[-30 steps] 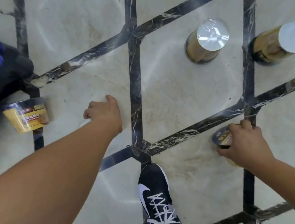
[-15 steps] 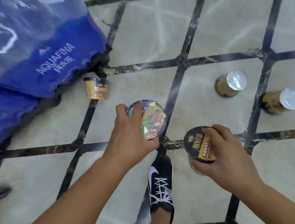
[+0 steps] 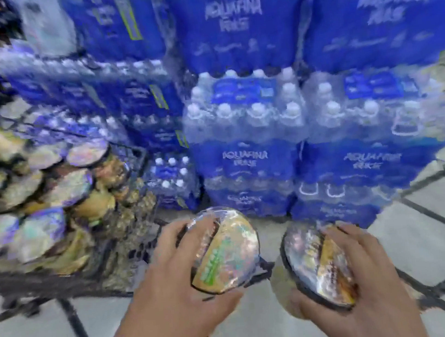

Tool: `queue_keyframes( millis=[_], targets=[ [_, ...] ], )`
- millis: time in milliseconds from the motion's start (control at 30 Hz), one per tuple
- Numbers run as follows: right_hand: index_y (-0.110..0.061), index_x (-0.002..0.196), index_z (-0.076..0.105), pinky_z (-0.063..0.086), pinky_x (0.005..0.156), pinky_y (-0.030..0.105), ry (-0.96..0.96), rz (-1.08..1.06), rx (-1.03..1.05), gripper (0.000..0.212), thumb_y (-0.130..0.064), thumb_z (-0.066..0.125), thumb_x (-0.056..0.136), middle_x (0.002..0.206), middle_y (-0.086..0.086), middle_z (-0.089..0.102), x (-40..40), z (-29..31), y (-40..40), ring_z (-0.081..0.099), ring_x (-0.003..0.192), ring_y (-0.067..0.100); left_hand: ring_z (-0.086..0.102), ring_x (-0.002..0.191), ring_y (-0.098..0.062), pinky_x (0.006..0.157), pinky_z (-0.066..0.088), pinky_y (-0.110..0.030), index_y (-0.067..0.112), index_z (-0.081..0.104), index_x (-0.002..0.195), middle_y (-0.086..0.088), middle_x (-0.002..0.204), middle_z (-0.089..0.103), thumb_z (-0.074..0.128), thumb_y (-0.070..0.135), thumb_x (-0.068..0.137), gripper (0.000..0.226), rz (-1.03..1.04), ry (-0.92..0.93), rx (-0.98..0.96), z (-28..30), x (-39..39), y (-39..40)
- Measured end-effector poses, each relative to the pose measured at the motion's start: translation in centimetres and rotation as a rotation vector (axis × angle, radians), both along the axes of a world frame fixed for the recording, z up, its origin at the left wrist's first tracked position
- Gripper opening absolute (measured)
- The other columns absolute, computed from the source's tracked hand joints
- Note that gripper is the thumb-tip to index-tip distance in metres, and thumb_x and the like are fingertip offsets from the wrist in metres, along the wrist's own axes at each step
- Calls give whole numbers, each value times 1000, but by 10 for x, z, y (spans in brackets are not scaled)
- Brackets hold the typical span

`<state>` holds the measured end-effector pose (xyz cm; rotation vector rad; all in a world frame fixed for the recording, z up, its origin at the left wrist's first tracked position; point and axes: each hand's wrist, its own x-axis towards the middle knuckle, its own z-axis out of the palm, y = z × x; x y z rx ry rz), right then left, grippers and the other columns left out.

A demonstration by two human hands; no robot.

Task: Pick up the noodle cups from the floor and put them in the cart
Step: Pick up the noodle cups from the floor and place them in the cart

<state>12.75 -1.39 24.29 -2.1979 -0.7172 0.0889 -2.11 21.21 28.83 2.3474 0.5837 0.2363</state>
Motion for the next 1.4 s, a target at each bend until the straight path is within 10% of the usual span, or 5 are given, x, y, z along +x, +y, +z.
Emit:
queue_keyframes(
  millis=[200, 400, 767, 1167, 1400],
  targets=[
    [-25, 138, 65, 43, 100, 18, -26, 228, 39, 103, -90, 68, 58, 145, -2, 54, -70, 55, 174, 61, 127, 20, 29, 126, 30, 95, 21, 7, 57, 42, 145, 31, 143, 35, 71, 81, 57, 95, 264, -23, 134, 63, -120, 144],
    [-42, 140, 56, 50, 96, 44, -117, 334, 81, 92, -79, 70, 57, 151, -14, 44, -111, 68, 341, 56, 130, 21, 41, 117, 22, 86, 40, -19, 63, 42, 137, 38, 137, 39, 76, 73, 63, 82, 412, -61, 181, 78, -188, 304],
    [-30, 145, 50, 42, 113, 51, -295, 316, -105, 86, -60, 80, 71, 159, 5, 32, -65, 39, 577, 40, 141, 37, 50, 126, -26, 98, 40, -33, 32, 49, 141, -2, 137, 44, 76, 64, 71, 82, 325, 54, 291, 37, -90, 532],
    [-41, 160, 28, 34, 120, 55, -220, 308, -320, 102, -71, 76, 76, 173, 1, 10, -41, 24, 586, 25, 152, 36, 37, 140, -48, 117, 34, -51, 16, 42, 146, -31, 147, 37, 50, 78, 77, 93, 335, 308, 350, -8, -34, 575],
    [-42, 159, 30, 34, 121, 51, -122, 160, -72, 81, -73, 55, 89, 170, -8, 17, -16, 25, 456, 20, 156, 19, 43, 138, -27, 113, 28, -32, 19, 54, 145, -12, 147, 48, 45, 58, 93, 66, 186, -96, 411, 47, 18, 447]
  ],
)
